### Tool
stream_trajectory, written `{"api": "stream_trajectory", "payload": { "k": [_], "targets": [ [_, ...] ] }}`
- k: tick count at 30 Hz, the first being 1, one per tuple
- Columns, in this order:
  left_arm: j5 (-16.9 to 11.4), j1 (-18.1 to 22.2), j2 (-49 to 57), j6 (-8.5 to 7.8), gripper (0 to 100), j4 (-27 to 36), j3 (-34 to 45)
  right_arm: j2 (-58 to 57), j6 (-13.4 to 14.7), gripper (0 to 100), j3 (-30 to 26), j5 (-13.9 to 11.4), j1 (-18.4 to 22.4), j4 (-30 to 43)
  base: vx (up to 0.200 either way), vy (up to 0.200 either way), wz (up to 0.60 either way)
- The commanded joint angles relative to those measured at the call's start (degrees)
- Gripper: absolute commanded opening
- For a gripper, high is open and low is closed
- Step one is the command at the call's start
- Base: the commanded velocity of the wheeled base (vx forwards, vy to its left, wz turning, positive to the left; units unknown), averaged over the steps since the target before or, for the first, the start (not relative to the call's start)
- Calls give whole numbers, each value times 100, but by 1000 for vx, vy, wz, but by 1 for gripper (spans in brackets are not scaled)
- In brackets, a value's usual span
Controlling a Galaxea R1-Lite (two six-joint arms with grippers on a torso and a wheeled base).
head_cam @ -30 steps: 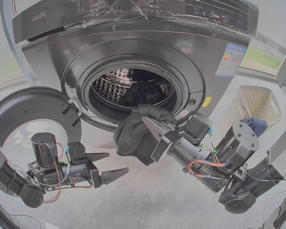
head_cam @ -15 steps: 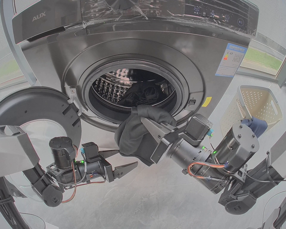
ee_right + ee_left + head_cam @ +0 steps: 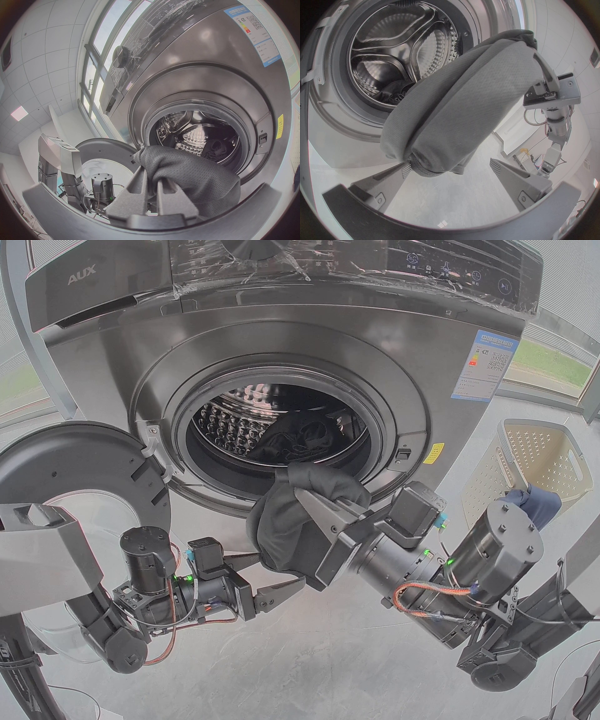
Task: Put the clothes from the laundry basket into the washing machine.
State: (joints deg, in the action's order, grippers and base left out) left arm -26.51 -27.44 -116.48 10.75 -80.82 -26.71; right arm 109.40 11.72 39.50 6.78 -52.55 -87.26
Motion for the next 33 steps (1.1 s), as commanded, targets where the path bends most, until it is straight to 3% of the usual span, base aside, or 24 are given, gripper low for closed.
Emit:
{"api": "stream_trajectory", "payload": {
  "k": [1,13,25,33],
  "targets": [
    [6,-183,222,59,100,-74,148,82,-3,0,5,-1,8,-2,0,0,0],
    [76,-429,644,138,100,-65,412,187,-11,0,67,-1,26,-2,0,0,0],
    [401,-60,126,94,100,-373,386,143,-11,0,32,-1,17,-2,0,0,0],
    [410,55,73,85,100,-382,412,126,-20,0,23,-1,35,-2,0,0,0]
  ]
}}
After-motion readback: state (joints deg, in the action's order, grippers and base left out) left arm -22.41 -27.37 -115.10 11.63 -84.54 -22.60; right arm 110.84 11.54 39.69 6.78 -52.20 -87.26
